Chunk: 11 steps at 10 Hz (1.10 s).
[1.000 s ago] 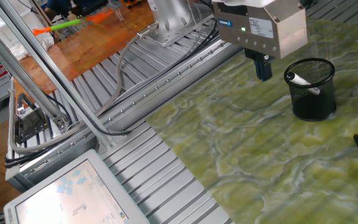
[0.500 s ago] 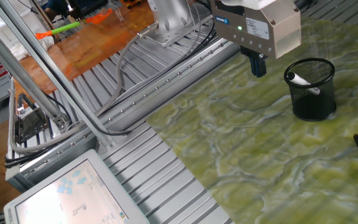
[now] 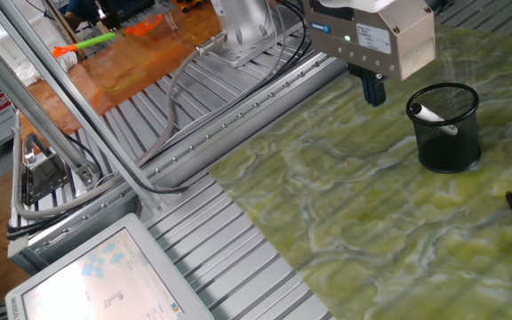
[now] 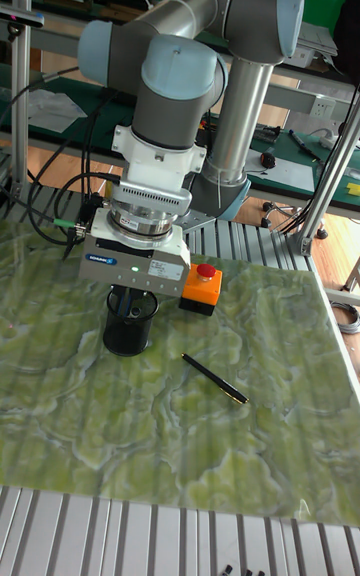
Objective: Put the pen into the pen holder
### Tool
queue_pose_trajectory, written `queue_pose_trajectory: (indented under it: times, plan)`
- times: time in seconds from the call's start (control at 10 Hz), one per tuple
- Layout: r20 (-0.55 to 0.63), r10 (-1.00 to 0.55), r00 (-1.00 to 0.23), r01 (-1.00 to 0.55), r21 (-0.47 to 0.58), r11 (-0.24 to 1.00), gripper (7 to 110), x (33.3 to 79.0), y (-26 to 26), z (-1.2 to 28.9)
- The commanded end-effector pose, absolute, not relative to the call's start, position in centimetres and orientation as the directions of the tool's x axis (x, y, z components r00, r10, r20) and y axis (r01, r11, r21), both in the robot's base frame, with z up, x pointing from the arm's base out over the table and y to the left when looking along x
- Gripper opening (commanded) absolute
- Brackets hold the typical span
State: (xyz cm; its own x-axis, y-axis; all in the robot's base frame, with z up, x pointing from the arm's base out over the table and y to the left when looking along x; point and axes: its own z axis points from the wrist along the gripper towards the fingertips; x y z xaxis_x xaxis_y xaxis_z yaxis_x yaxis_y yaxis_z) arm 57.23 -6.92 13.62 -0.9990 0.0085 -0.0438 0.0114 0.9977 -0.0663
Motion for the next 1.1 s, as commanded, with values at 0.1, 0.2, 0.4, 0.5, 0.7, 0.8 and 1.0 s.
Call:
queue_pose_trajectory:
  times: [0.1, 0.2, 0.4, 0.5, 0.7, 0.8, 1.0]
  plan:
    - [-0.055, 0.026, -0.998, 0.029, -0.062, 0.998, 7, 57.5, -6.9, 13.7]
    - [-0.053, 0.02, -0.998, 0.023, -0.062, 0.998, 7, 57.5, -6.9, 13.7]
    - [-0.05, 0.011, -0.999, 0.014, -0.072, 0.997, 7, 57.4, -7.1, 13.7]
    - [-0.05, 0.009, -0.999, 0.013, -0.067, 0.998, 7, 57.4, -7.0, 13.7]
    - [-0.057, 0.007, -0.998, 0.008, -0.012, 1.0, 7, 58.7, -5.3, 14.7]
    - [-0.059, 0.013, -0.998, 0.012, 0.014, 1.0, 7, 60.3, -4.3, 17.1]
    - [-0.049, 0.009, -0.999, 0.008, 0.017, 1.0, 7, 60.8, -3.9, 22.8]
